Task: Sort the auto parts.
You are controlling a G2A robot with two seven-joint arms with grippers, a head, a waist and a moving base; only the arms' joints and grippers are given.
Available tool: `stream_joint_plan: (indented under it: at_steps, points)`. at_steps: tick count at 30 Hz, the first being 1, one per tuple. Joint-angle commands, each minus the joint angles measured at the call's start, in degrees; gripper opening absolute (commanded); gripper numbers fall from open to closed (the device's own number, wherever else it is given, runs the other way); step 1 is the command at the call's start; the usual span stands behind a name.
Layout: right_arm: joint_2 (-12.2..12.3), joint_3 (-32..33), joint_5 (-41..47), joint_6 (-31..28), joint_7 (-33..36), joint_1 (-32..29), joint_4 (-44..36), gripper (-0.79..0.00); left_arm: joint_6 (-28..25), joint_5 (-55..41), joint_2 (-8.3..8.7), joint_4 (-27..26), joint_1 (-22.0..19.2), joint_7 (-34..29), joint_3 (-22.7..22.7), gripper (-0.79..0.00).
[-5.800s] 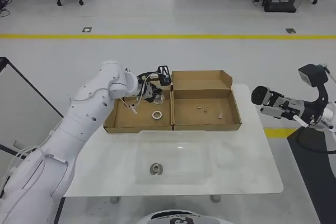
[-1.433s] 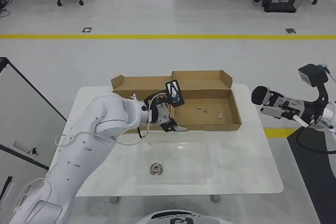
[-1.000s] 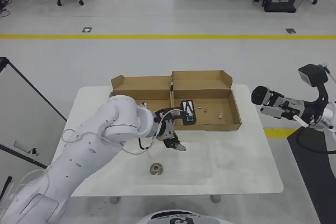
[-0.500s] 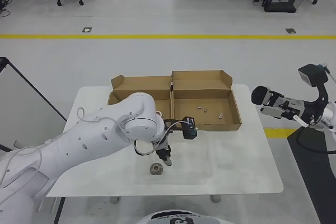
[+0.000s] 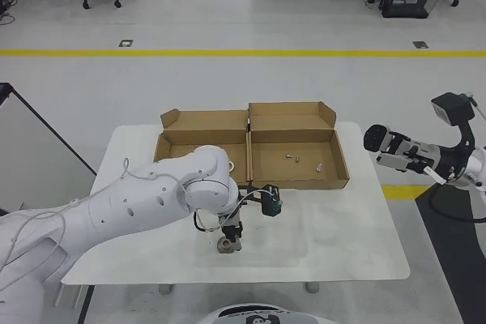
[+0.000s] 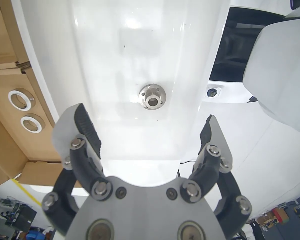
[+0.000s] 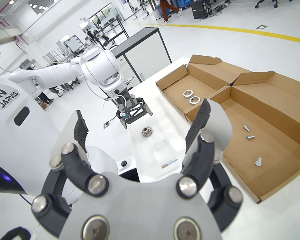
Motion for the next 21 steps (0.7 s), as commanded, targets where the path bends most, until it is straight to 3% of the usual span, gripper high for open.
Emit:
stream_joint_plan:
  at_steps: [1, 21]
  points:
    - [0.0, 0.0, 0.01, 0.0, 0.0, 0.0, 0.0, 0.0, 0.07, 0.0, -0.01, 0.01, 0.01, -0.07, -0.01, 0.0]
    - [0.0, 0.0, 0.01, 0.0, 0.0, 0.0, 0.0, 0.0, -2.39, 8.56, 1.7, -1.16, 5.15, 2.5, -0.28, 0.0]
